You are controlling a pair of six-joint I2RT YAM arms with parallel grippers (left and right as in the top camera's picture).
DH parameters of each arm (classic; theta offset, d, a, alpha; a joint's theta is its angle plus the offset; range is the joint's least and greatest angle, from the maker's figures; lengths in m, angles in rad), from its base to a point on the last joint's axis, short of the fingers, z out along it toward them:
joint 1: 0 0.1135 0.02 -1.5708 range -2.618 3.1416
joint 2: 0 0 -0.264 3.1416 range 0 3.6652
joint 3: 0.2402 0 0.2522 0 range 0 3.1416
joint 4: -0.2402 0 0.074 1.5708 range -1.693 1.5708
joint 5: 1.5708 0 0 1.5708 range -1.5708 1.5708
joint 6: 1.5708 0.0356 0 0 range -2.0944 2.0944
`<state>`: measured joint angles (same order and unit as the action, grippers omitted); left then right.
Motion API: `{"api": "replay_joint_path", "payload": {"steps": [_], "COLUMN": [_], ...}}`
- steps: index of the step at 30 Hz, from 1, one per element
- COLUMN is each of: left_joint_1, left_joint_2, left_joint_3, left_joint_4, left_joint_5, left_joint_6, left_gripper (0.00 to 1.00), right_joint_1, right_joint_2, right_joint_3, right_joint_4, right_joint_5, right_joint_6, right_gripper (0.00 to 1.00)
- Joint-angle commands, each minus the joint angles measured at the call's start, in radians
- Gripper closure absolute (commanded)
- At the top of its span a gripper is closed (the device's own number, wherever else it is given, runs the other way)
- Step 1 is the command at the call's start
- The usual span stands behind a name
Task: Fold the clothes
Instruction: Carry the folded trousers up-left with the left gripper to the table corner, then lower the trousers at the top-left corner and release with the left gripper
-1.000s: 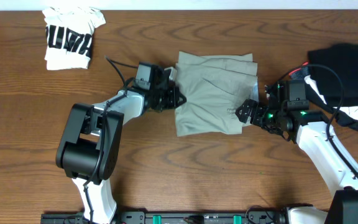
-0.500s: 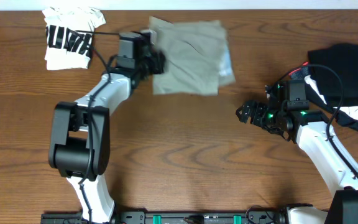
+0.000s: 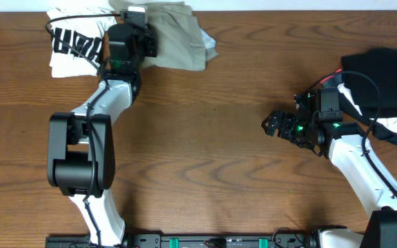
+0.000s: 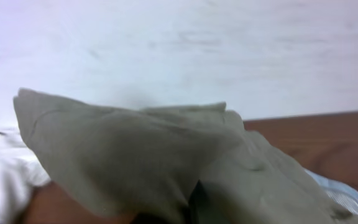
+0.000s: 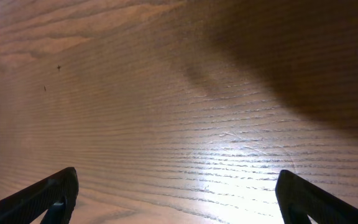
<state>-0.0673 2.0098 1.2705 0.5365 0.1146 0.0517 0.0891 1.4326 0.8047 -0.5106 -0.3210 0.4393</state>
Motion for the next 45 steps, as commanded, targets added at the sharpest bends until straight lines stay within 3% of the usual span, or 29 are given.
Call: {"api": "replay_joint_path", "payload": {"steps": [1, 13, 23, 40, 44, 45], "left_joint_1": [0.052, 0.219, 0.338, 0.414, 0.438, 0.444], "left_joint_2": [0.011, 0.01, 0.01, 0.013, 0.013, 0.013], "left_joint_3": [0.03, 0.03, 0.03, 0.03, 0.03, 0.03], "left_joint_4": [0.034, 0.135, 0.095, 0.051, 0.047, 0.048], "left_joint_5": [-0.06, -0.06, -0.06, -0.06, -0.093, -0.119], "left_joint_6": [0.035, 0.05, 0.049, 0.049, 0.049, 0.049], "left_gripper": [0.94, 0.94, 0.91, 0.89, 0.83, 0.77], "right_joint_1": [0.004, 0.004, 0.004, 0.004, 0.004, 0.004], "right_joint_2": [-0.013, -0.013, -0.013, -0.013, -0.013, -0.013], "right_joint_3": [0.004, 0.004, 0.004, 0.004, 0.004, 0.004], "right_joint_4": [0.002, 0.001, 0.002, 0.002, 0.002, 0.002], "right_joint_5": [0.004, 0.003, 0.003, 0.003, 0.003, 0.003], "right_joint_6": [-0.006, 0.013, 0.043, 0.043, 0.043, 0.043], "right_gripper": [0.01, 0.01, 0.01, 0.01, 0.01, 0.01]}}
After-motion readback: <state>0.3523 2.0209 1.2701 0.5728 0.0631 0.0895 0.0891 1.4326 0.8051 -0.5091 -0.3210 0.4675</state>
